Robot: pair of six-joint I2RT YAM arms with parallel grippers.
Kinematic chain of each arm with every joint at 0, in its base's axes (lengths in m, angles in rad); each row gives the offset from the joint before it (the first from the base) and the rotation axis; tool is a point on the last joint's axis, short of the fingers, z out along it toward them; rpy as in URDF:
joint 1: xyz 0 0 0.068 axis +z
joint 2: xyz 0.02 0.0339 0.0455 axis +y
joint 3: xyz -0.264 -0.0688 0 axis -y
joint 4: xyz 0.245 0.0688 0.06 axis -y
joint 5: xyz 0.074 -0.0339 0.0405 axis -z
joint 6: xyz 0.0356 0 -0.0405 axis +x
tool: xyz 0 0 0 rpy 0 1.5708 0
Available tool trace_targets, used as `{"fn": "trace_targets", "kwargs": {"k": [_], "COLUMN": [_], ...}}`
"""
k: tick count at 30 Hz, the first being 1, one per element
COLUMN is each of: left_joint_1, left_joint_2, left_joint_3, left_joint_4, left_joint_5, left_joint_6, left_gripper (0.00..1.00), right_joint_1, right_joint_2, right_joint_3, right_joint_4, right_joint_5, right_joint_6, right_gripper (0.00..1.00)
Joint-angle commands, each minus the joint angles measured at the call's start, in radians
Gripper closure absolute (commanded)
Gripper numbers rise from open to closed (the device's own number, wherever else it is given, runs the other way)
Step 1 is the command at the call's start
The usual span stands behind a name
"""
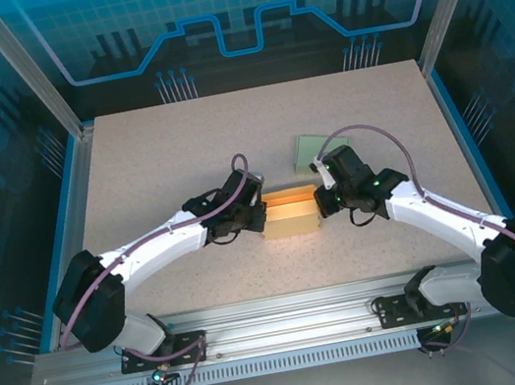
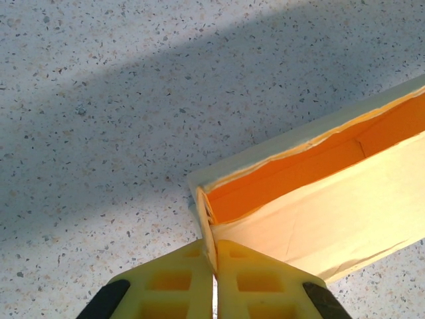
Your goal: Fold the paper box
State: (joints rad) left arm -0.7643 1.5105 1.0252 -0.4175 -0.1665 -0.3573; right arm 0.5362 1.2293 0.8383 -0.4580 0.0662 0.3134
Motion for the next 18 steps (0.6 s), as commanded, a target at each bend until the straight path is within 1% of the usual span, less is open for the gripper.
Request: {"fn": "trace_targets", "kwargs": {"k": [1, 7, 9, 18], "left_joint_1": [-0.014, -0.015, -0.017, -0.021], "left_joint_2": [0.046, 0.045, 0.047, 0.049], "left_joint_3": [-0.013, -0.01, -0.01, -0.01], "left_joint_4": [-0.103, -0.102, -0.101, -0.099], "left_joint_5": [0.013, 0.011, 0.011, 0.012], "left_joint_6": [0.019, 0.017, 0.018, 0.017], "left_gripper": [0.91, 0.92, 0.92, 0.93], "right_joint_1": [0.011, 0.036, 0.046, 0.104], "right_joint_2": [-0.021, -0.005, 0.003, 0.045], "right_joint_3": [0.036, 0.036, 0.066, 0.084], "right_joint_4": [-0.001, -0.009, -0.013, -0.039], "right_joint_5": [-0.043, -0.029, -0.022, 0.047], "right_joint_6": [0.018, 0.051, 0.061, 0.094], "right_gripper": [1.0, 1.0, 1.0, 1.0]}}
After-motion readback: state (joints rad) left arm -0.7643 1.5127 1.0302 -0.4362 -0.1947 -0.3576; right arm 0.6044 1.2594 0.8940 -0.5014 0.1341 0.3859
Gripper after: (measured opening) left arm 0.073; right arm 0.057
